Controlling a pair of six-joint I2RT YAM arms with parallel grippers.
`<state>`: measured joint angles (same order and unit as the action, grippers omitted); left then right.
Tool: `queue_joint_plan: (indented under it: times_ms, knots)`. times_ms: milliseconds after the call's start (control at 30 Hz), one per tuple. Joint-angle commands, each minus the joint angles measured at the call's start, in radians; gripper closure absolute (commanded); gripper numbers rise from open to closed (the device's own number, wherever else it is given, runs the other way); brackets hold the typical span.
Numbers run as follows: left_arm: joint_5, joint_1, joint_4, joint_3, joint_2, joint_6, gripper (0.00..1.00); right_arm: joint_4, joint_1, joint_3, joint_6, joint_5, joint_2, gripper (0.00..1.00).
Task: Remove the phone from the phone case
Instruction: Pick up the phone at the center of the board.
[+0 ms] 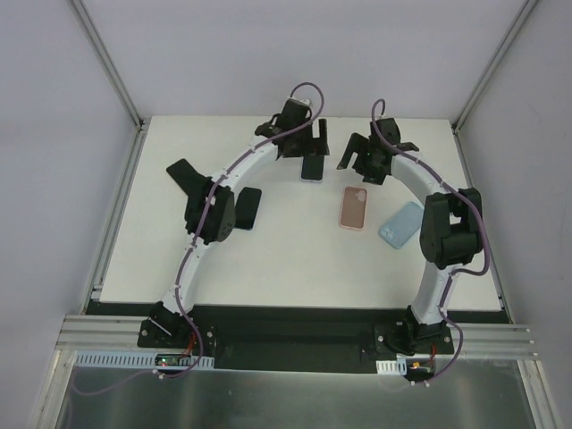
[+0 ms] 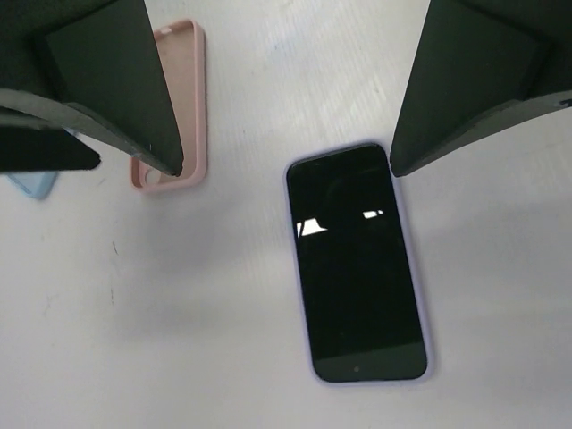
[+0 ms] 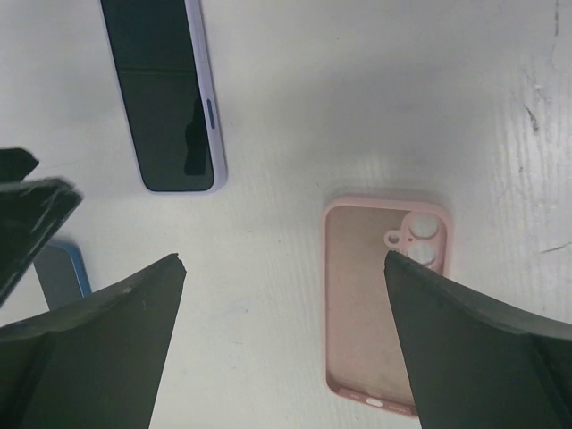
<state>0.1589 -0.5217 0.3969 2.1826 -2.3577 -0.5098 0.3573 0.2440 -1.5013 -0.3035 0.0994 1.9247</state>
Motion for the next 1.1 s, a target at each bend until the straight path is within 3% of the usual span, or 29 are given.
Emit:
queue_joint_plan:
  times_ms: [0,200,533,667,833,1067]
  knots:
    - [-0.174,-0.037,0.219,0.248,-0.173,0.122,0.01,0.080,-0.012,-0.019,0.069,-0.059,-0.049,0.04]
    - [-0.271,-0.054,0.270,0.292,-0.175,0.117,0.01,0.081,-0.060,0.001,0.072,-0.047,-0.079,0.04]
    - [-0.246,-0.052,0.300,0.184,-0.071,0.062,0.01,0.112,-0.026,-0.123,0.081,-0.038,0.006,0.04]
    - [-0.194,-0.018,0.296,0.135,0.043,0.036,0.01,0.208,0.052,-0.307,0.098,-0.092,0.126,0.04]
    - [-0.127,0.069,0.295,-0.033,0.173,0.005,0.01,0.356,0.149,-0.610,0.112,-0.217,0.308,0.04]
    - [-0.107,0.164,0.289,-0.222,0.339,0.020,0.01,0.405,0.204,-0.827,0.090,-0.244,0.482,0.04]
